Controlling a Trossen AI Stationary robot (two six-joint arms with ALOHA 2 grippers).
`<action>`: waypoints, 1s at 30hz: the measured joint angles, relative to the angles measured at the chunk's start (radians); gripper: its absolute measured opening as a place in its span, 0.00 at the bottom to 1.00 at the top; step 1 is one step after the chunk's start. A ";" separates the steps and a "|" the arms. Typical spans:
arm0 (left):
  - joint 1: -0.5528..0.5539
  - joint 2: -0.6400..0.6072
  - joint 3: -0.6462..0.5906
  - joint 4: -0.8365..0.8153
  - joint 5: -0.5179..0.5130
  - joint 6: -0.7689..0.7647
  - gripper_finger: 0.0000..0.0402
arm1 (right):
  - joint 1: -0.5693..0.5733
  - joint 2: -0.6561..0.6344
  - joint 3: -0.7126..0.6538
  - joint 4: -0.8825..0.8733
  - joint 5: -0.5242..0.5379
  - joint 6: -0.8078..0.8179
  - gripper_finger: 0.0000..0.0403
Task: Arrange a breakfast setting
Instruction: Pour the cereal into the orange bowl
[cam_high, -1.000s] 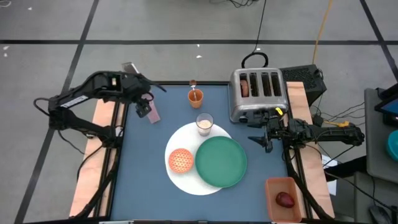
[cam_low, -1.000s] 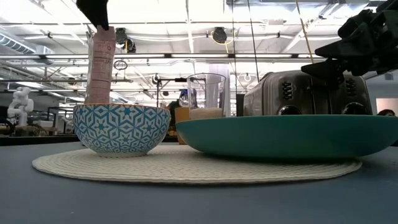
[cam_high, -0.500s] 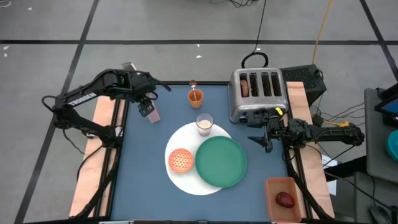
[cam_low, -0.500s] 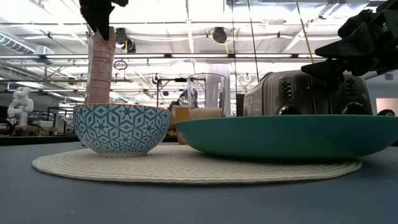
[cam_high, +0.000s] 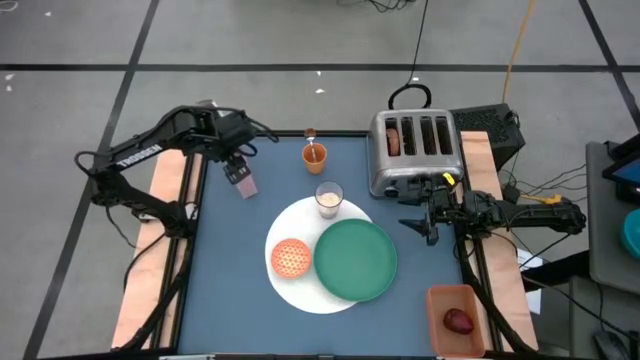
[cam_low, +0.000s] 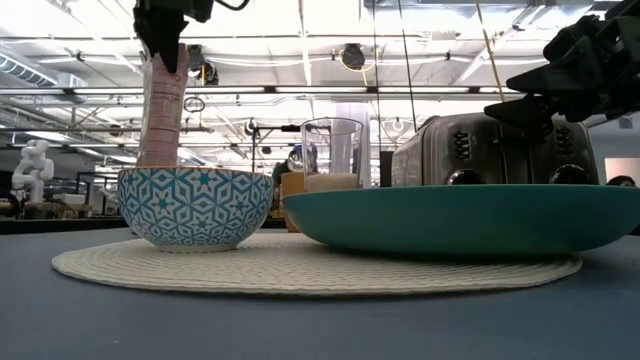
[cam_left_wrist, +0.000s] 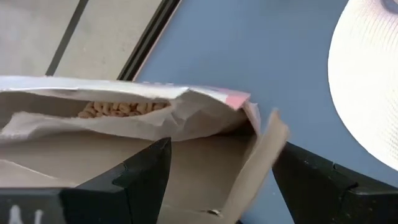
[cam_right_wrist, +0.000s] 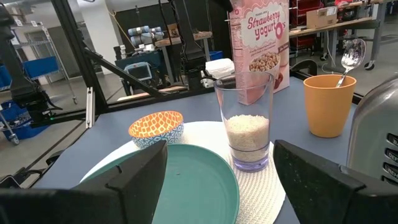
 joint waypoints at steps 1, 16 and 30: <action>0.007 0.004 -0.001 0.001 0.001 0.000 0.68 | 0.000 0.000 0.000 0.000 0.000 0.000 0.71; 0.025 0.016 -0.075 0.002 0.024 0.045 0.46 | 0.000 0.000 0.000 0.001 0.000 0.000 0.71; 0.026 0.014 -0.075 0.006 0.025 0.059 0.12 | 0.000 0.000 0.000 0.001 0.000 0.000 0.71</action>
